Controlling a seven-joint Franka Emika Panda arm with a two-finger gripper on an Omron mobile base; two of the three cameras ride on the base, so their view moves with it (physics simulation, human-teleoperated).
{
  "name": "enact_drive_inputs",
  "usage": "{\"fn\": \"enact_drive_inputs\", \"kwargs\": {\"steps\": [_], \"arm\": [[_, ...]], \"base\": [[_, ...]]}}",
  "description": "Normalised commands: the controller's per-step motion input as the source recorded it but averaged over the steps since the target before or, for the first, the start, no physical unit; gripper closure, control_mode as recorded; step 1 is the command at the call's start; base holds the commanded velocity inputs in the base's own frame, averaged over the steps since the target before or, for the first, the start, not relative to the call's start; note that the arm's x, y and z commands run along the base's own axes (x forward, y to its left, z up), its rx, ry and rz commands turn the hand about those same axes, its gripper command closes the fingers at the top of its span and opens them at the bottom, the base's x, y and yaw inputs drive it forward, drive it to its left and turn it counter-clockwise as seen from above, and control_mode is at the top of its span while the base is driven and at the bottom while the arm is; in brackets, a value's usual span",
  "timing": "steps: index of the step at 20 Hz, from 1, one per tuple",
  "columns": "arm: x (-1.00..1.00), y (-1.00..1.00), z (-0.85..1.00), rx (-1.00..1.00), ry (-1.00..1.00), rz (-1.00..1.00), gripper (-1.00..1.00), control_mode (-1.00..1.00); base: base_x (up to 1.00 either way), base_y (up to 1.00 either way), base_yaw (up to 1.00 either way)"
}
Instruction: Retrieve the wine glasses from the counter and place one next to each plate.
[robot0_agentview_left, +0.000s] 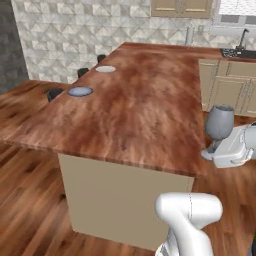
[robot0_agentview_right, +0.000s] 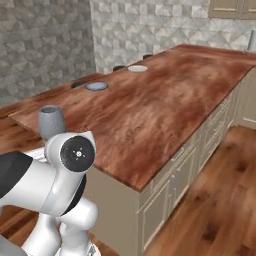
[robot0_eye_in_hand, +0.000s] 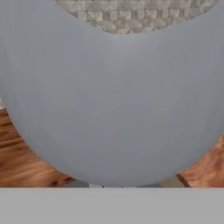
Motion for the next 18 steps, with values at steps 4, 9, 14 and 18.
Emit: {"fn": "enact_drive_inputs", "kwargs": {"steps": [4,9,14,18], "arm": [[0.0,0.0,0.0,0.0,0.0,0.0,1.0,1.0],[0.0,0.0,0.0,0.0,0.0,0.0,1.0,1.0],[0.0,0.0,0.0,0.0,0.0,0.0,1.0,1.0],[0.0,0.0,0.0,0.0,0.0,0.0,1.0,1.0]], "base": [[0.49,1.0,0.0],[0.51,1.0,0.0],[0.55,1.0,0.0],[0.61,1.0,0.0]]}}
